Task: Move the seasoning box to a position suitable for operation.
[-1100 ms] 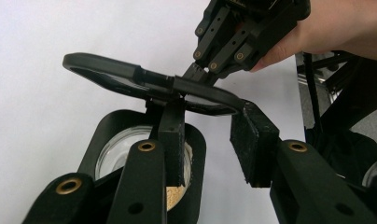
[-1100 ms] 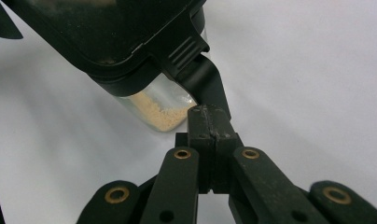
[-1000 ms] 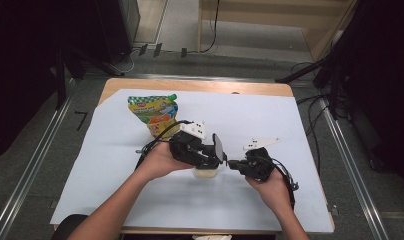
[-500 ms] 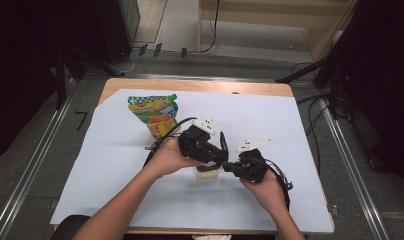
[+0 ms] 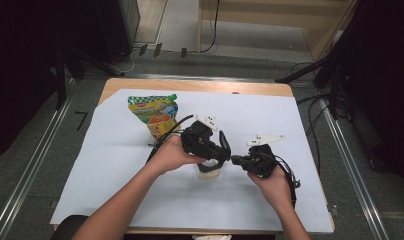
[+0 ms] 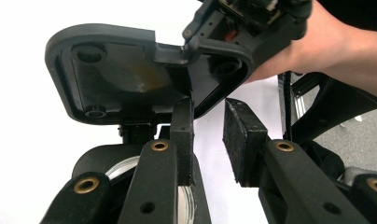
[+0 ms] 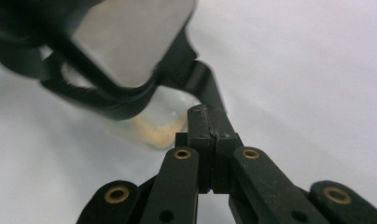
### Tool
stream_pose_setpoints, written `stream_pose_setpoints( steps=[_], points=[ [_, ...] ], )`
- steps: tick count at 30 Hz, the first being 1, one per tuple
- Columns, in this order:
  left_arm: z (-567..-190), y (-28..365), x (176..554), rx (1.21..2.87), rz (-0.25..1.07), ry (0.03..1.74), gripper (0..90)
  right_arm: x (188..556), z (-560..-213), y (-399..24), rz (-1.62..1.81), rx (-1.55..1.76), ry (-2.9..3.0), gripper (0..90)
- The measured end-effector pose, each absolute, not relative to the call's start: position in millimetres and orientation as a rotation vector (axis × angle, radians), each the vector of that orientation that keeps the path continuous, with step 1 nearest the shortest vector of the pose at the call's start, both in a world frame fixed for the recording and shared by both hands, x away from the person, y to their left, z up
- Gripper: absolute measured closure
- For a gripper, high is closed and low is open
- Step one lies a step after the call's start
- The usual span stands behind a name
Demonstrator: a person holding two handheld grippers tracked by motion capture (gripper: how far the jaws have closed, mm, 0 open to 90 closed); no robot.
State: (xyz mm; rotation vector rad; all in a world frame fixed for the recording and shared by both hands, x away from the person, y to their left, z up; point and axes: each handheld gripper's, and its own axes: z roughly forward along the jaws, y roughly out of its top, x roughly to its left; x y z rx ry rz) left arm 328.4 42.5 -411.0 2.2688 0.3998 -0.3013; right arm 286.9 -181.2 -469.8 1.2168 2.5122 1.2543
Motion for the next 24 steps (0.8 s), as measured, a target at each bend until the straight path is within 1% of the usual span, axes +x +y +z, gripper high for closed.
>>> stream_pose_setpoints(
  steps=[7, 14, 24],
  points=[
    [-408, 50, 336, 2.233, -0.291, 0.469, 75.5, 297, -476, -176, 1.242, 1.233, 2.511, 90.0],
    [-408, 45, 343, 2.236, -0.290, 0.482, 79.5, 298, -476, -174, 1.234, 1.235, 2.497, 90.0],
    [-410, 37, 345, 2.242, -0.284, 0.479, 80.3, 296, -475, -174, 1.226, 1.224, 2.501, 90.0]
  ],
)
